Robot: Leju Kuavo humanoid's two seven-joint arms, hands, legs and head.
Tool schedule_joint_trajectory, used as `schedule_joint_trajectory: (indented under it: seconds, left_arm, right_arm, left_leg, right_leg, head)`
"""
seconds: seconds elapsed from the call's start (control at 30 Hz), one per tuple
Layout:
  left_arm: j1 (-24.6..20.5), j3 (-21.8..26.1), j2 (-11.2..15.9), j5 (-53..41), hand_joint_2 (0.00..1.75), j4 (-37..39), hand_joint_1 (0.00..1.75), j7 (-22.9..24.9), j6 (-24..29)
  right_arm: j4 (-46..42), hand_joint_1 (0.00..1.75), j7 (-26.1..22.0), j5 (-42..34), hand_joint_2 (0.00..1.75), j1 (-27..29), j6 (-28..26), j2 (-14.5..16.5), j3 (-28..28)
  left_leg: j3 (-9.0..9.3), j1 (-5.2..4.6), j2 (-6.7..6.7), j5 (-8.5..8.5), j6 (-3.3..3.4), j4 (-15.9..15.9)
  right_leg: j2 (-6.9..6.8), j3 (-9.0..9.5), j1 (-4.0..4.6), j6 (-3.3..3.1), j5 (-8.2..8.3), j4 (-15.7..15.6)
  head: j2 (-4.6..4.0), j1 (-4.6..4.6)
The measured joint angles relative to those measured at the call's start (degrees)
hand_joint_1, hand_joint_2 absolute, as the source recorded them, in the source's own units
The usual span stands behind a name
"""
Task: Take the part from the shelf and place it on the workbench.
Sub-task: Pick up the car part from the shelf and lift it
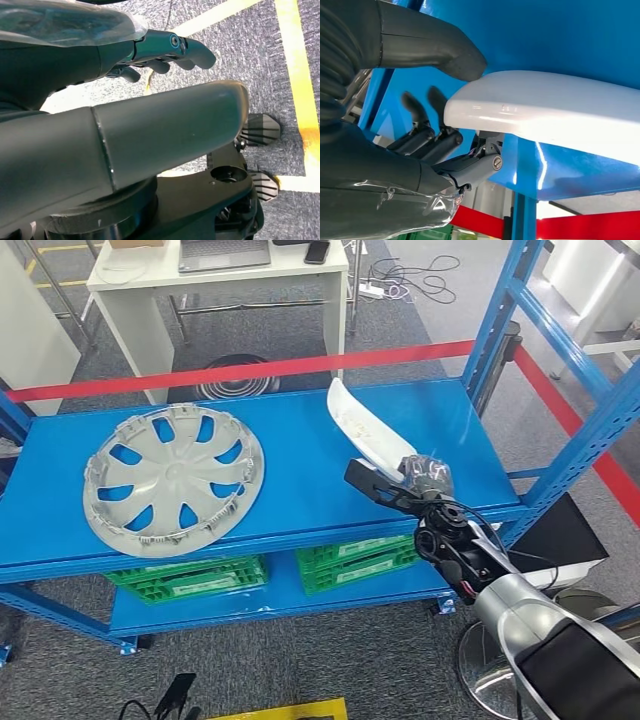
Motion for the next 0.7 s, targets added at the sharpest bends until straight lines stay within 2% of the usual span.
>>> schedule_joint_trajectory:
  seconds: [0.7]
  left_arm:
    - [-0.1, -0.4, 0.0, 0.2, 0.0, 0.0, 0.0, -0.2, -0.1]
  right_arm:
    - [0.0, 1.75, -0.2, 0.2, 1.75, 0.0, 0.7, -0.2, 0.0]
  left_leg:
    - [0.1, 0.0, 0.0, 0.0, 0.0, 0.0]
  right_leg:
    - [0.0, 0.11, 0.0, 0.0, 0.0, 0.0]
  head:
    - [0.0, 0.01]
